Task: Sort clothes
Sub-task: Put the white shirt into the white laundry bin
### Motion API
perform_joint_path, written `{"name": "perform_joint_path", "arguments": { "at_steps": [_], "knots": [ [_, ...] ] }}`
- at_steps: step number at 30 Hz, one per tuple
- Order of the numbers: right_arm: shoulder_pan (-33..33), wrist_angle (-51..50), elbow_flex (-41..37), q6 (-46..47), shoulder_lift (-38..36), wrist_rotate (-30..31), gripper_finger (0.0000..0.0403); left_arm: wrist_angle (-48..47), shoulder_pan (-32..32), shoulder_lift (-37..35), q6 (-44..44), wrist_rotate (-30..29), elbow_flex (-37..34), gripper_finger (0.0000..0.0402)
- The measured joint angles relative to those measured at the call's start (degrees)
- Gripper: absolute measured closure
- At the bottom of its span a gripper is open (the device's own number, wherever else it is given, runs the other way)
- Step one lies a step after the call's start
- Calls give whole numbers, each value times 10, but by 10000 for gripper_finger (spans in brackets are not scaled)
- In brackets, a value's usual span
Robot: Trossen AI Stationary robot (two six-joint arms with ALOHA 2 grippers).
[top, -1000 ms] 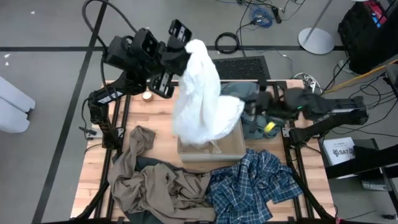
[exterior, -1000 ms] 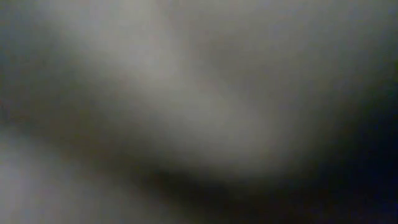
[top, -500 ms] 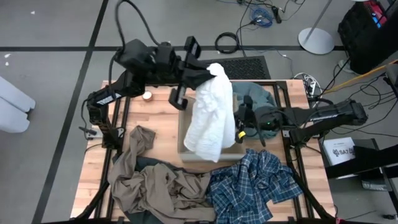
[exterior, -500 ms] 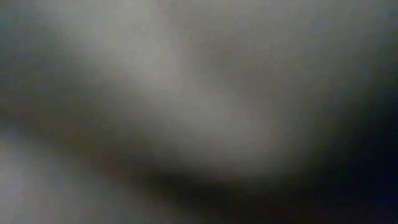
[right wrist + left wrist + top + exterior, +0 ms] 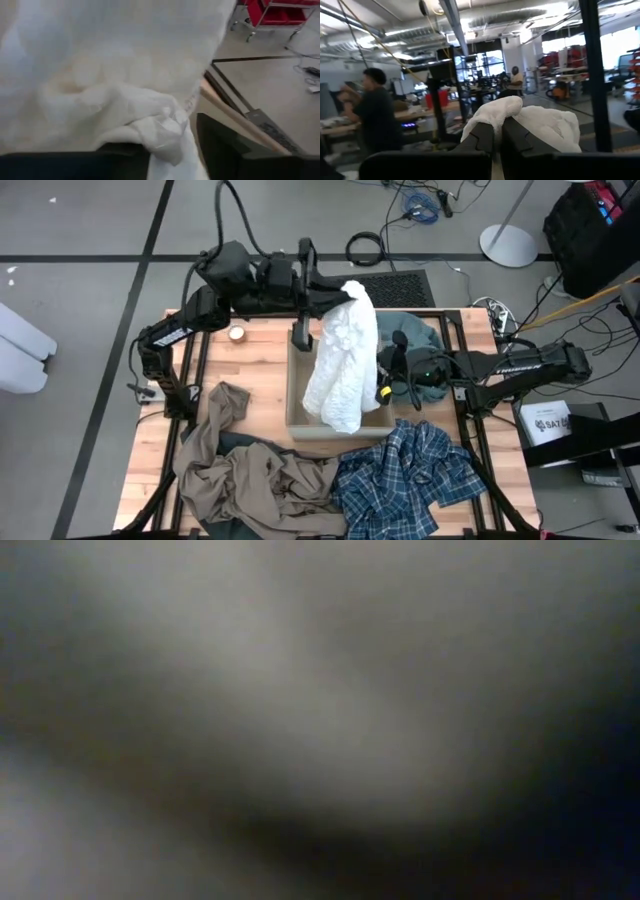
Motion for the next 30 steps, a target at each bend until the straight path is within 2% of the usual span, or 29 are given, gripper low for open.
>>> {"name": "perform_joint_path", "arguments": {
  "at_steps": [4,10,13,16,19,24,30],
  "knots": [
    [-16,-25,24,-19,-1,0,208,-10,22,-13,5,-2,0,389],
    [-20,-185,90,-21,-1,-10,171,-78,57,-21,7,-2,0,389],
    [-20,-250,115,-2,-1,-78,166,-125,67,-18,24,-2,0,389],
    [-19,-263,120,11,-1,-153,166,-155,68,-15,37,7,-3,389],
    [-19,-275,121,22,-1,-186,166,-163,68,-15,55,34,-14,389],
    [-19,-303,121,32,-5,-174,166,-203,68,-15,61,69,-16,389],
    [-15,-304,121,100,-15,-70,166,-284,60,-15,61,84,-41,389]
  ]
}}
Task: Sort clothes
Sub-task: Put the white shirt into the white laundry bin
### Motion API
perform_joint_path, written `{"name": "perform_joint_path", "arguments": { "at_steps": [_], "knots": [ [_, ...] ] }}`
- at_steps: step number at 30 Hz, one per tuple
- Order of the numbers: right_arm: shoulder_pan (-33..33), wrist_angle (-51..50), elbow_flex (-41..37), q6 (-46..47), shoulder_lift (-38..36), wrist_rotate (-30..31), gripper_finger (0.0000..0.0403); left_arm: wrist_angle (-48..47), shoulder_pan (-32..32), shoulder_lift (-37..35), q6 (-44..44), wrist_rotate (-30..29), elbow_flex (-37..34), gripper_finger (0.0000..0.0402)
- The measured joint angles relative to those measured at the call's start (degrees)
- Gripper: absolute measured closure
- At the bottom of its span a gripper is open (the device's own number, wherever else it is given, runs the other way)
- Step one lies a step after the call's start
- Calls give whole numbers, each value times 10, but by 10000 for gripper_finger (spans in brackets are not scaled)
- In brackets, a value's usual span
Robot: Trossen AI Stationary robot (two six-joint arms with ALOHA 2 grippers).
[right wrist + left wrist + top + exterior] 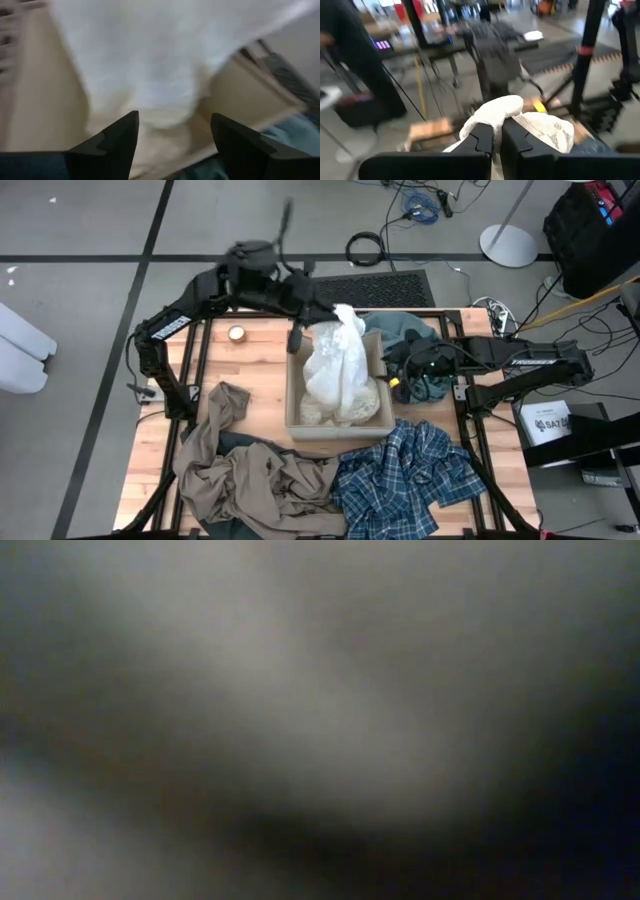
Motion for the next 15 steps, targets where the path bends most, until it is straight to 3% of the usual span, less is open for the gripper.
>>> {"name": "perform_joint_path", "arguments": {
  "at_steps": [8,15],
  "knots": [
    [44,-38,0,-1,-11,176,166,-37,-29,1,0,2,-105,389],
    [49,-38,0,-21,-20,191,166,-10,-38,1,0,-23,-237,389]
  ]
}}
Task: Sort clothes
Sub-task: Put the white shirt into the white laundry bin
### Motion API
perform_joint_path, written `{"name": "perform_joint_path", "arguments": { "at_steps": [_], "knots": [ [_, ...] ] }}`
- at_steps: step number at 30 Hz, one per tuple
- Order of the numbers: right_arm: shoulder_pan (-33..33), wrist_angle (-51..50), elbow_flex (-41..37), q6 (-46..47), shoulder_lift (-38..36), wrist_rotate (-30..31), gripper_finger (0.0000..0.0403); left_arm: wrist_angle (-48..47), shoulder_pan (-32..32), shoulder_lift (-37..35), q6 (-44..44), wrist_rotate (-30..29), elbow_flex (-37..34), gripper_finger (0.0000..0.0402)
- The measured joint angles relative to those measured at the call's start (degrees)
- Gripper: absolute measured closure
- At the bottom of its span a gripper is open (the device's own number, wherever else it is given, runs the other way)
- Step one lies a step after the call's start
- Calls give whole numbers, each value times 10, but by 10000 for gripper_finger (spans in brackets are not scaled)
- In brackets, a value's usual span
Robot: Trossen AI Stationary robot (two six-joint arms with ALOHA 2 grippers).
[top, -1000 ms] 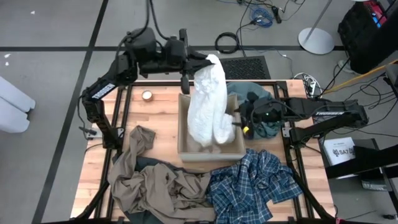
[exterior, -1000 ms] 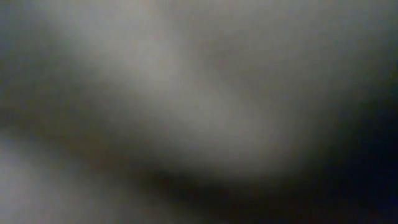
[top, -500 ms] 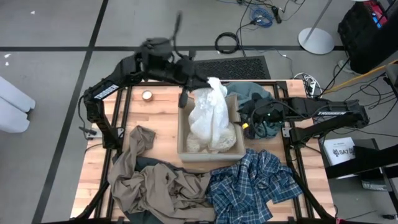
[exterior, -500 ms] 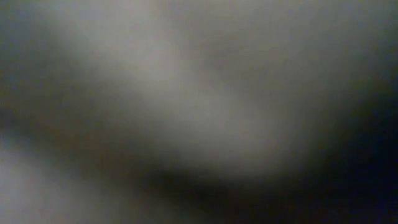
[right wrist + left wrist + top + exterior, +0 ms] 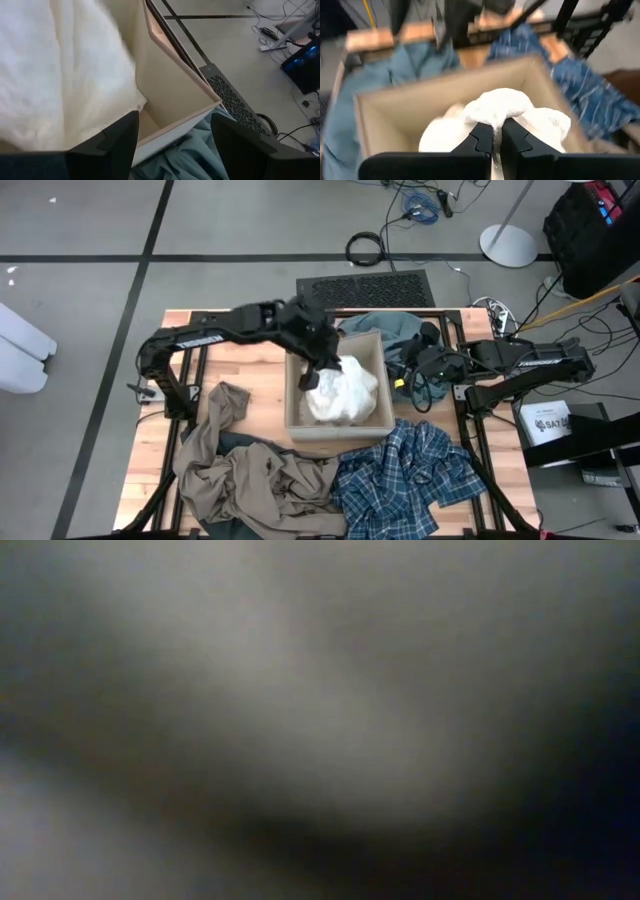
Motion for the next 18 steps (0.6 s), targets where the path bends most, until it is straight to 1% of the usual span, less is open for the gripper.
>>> {"name": "perform_joint_path", "arguments": {
  "at_steps": [3,7,9,15,18],
  "knots": [
    [0,0,0,-4,0,0,166,24,0,0,-1,-16,-56,389],
    [0,0,0,-6,0,0,166,32,2,0,-1,-82,-119,389],
    [0,0,0,-6,0,0,165,32,6,0,-1,-104,-143,389],
    [0,0,0,-5,0,0,165,18,12,0,-1,-105,-190,389],
    [0,6,0,-5,0,0,165,10,12,0,-1,-105,-198,367]
  ]
}}
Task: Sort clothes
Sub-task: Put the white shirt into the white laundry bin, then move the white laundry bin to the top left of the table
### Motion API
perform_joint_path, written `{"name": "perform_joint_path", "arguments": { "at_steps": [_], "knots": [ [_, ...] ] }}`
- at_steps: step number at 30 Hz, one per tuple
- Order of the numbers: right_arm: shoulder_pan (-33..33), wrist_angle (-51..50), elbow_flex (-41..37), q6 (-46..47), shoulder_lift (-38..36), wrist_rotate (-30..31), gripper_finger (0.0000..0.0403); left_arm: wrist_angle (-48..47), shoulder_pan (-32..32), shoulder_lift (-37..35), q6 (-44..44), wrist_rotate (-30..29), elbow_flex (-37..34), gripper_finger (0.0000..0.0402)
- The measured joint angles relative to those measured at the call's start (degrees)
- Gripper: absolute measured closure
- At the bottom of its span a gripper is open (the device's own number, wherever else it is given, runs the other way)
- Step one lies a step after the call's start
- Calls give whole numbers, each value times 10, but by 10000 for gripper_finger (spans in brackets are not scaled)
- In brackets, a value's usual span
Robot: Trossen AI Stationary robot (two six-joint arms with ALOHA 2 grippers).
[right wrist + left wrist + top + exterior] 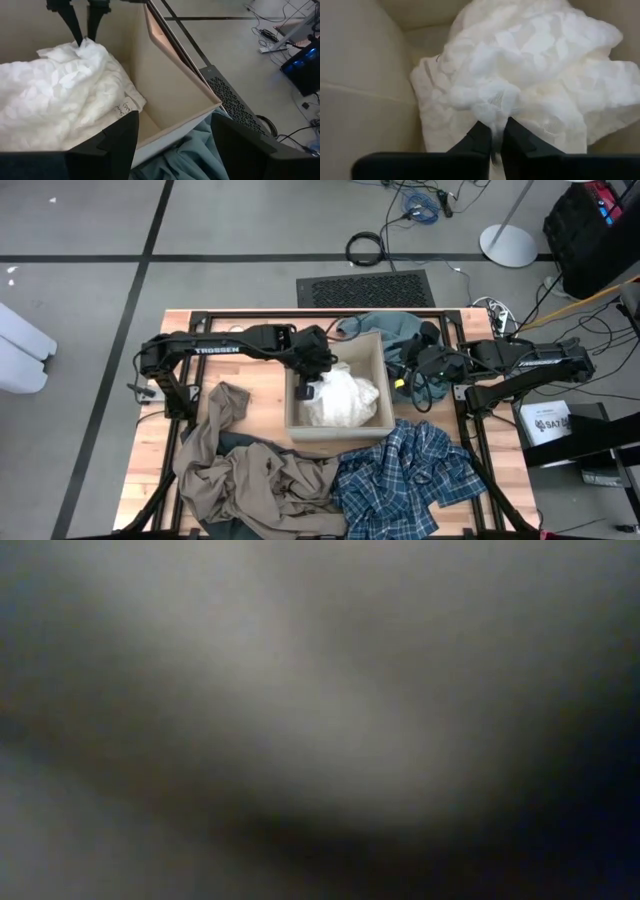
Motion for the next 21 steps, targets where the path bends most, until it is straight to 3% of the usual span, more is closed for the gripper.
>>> {"name": "perform_joint_path", "arguments": {
  "at_steps": [6,12,21],
  "knots": [
    [0,16,0,-5,0,0,165,5,-12,-1,4,-42,2,293],
    [0,16,0,-5,0,0,165,-57,-26,-2,2,-154,50,223],
    [0,15,0,-5,0,0,165,-169,-34,-5,28,-197,205,204]
  ]
}}
